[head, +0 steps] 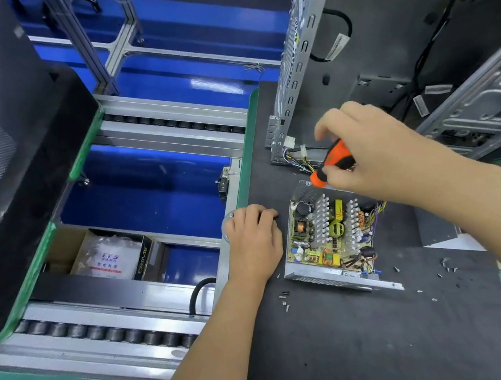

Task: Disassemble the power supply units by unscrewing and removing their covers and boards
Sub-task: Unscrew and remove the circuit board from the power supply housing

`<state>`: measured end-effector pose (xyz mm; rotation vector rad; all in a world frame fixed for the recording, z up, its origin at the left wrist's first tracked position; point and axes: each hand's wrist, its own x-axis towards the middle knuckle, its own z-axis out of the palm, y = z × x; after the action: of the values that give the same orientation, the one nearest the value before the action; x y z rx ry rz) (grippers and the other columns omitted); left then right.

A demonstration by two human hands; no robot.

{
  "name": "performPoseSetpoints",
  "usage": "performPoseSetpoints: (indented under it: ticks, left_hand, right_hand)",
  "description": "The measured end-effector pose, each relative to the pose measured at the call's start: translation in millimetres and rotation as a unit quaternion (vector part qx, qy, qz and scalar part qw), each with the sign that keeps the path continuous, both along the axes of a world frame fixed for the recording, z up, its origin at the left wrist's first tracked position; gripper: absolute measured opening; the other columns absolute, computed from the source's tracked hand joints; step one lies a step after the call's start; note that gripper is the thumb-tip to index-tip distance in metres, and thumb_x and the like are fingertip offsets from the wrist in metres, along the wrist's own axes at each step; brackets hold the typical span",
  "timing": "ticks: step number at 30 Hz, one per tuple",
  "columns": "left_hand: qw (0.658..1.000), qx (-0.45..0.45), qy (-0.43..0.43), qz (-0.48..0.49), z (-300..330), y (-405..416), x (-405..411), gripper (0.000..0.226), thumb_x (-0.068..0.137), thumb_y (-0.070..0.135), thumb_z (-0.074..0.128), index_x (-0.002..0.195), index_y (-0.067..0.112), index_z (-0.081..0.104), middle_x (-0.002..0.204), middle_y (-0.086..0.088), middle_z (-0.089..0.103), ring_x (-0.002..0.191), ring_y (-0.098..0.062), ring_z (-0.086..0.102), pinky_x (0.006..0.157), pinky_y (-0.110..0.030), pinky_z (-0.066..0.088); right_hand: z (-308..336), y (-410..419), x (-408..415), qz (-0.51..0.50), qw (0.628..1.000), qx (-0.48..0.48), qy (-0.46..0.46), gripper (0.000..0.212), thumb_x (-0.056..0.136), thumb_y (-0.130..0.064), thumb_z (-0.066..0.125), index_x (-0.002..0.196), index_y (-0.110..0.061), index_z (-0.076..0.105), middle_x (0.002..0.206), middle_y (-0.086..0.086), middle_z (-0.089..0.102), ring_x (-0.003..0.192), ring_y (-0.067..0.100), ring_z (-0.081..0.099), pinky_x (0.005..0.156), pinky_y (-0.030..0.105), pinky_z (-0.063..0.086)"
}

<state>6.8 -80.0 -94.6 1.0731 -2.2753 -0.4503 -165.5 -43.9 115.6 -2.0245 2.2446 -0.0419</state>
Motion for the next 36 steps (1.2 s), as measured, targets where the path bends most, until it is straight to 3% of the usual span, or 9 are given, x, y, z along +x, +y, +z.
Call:
performPoseSetpoints:
  ticks: [2,5,10,16,21,25,30,33,36]
  left_hand:
    - [1.000,0.001,-0.002,-0.001,-0.2,0.3,-0.1,0.020,0.078,0.004,0.072,0.096,0.012,0.073,0.095,-0.006,0.064,0.086,-0.031,0.058,0.072,-0.046,0.044]
    - [1.000,0.004,-0.006,0.000,0.0,0.4,0.2,0.020,0.078,0.004,0.072,0.096,0.013,0.072,0.095,-0.006,0.063,0.087,-0.031,0.058,0.072,-0.047,0.044]
    - [1.000,0.009,-0.015,-0.001,0.1,0.4,0.5,0.019,0.079,0.006,0.072,0.097,0.013,0.072,0.096,-0.006,0.063,0.089,-0.030,0.057,0.072,-0.047,0.044]
    - [1.000,0.009,-0.023,0.001,0.8,0.8,0.4,0.019,0.080,0.007,0.072,0.098,0.013,0.072,0.097,-0.006,0.063,0.090,-0.031,0.058,0.073,-0.047,0.045]
    - [1.000,0.009,-0.024,0.003,-0.2,0.6,0.4,0.018,0.081,0.007,0.071,0.098,0.014,0.072,0.097,-0.005,0.063,0.090,-0.030,0.057,0.074,-0.046,0.043]
    - [1.000,0.008,-0.030,0.005,-1.9,0.3,0.4,0.018,0.082,0.009,0.070,0.099,0.015,0.072,0.097,-0.005,0.062,0.090,-0.029,0.056,0.075,-0.046,0.044]
    - [0.999,0.008,-0.034,0.005,-3.0,0.4,0.5,0.016,0.084,0.010,0.068,0.099,0.015,0.071,0.097,-0.005,0.062,0.090,-0.030,0.056,0.075,-0.047,0.044]
    - [0.999,0.007,-0.036,0.008,-3.0,0.6,-0.2,0.011,0.089,0.016,0.066,0.098,0.016,0.071,0.097,-0.004,0.062,0.090,-0.029,0.056,0.075,-0.046,0.044]
    - [0.999,0.005,-0.044,0.010,-3.2,0.5,-0.8,0.013,0.093,0.023,0.060,0.097,0.018,0.071,0.097,-0.003,0.062,0.090,-0.028,0.055,0.075,-0.046,0.043]
  right_hand:
    - [1.4,-1.3,-2.4,-0.024,0.998,0.011,-0.048,0.036,0.083,-0.044,0.068,0.105,-0.022,0.050,0.094,0.001,0.053,0.088,0.026,0.049,0.075,0.037,0.040]
    - [-5.1,-1.3,-3.6,-0.077,0.995,0.015,0.054,0.057,0.085,-0.072,0.045,0.094,-0.015,0.046,0.073,0.006,0.050,0.072,0.032,0.048,0.063,0.036,0.037]
    - [-6.4,-0.7,3.4,-0.103,0.988,0.016,0.111,0.041,0.096,-0.050,0.045,0.101,-0.009,0.049,0.062,0.008,0.040,0.066,0.036,0.047,0.062,0.041,0.048]
    - [7.3,-9.2,25.3,-0.115,0.967,0.024,0.226,0.067,0.087,-0.077,0.022,0.078,-0.013,0.038,0.056,0.002,0.025,0.048,0.020,0.028,0.048,0.027,0.016]
    - [9.5,-18.0,9.6,-0.024,0.998,0.057,0.021,0.030,0.092,-0.044,0.055,0.101,-0.020,0.038,0.093,0.003,0.046,0.084,0.033,0.051,0.073,0.043,0.047]
    - [10.9,-14.5,10.3,-0.091,0.987,0.105,0.082,0.060,0.080,-0.078,0.039,0.096,-0.021,0.041,0.074,0.001,0.036,0.079,0.029,0.045,0.068,0.038,0.044]
    - [5.8,-10.9,6.7,-0.038,0.996,0.073,-0.034,0.032,0.091,-0.048,0.057,0.109,-0.025,0.044,0.091,0.001,0.047,0.088,0.031,0.051,0.075,0.040,0.045]
    - [3.8,-9.0,6.2,-0.076,0.986,0.065,0.133,0.056,0.088,-0.071,0.034,0.094,-0.017,0.044,0.068,0.004,0.035,0.074,0.035,0.051,0.062,0.037,0.040]
    - [0.8,-9.8,3.2,-0.038,0.990,0.054,0.127,0.038,0.098,-0.050,0.040,0.099,-0.014,0.051,0.074,0.007,0.044,0.083,0.038,0.058,0.065,0.036,0.041]
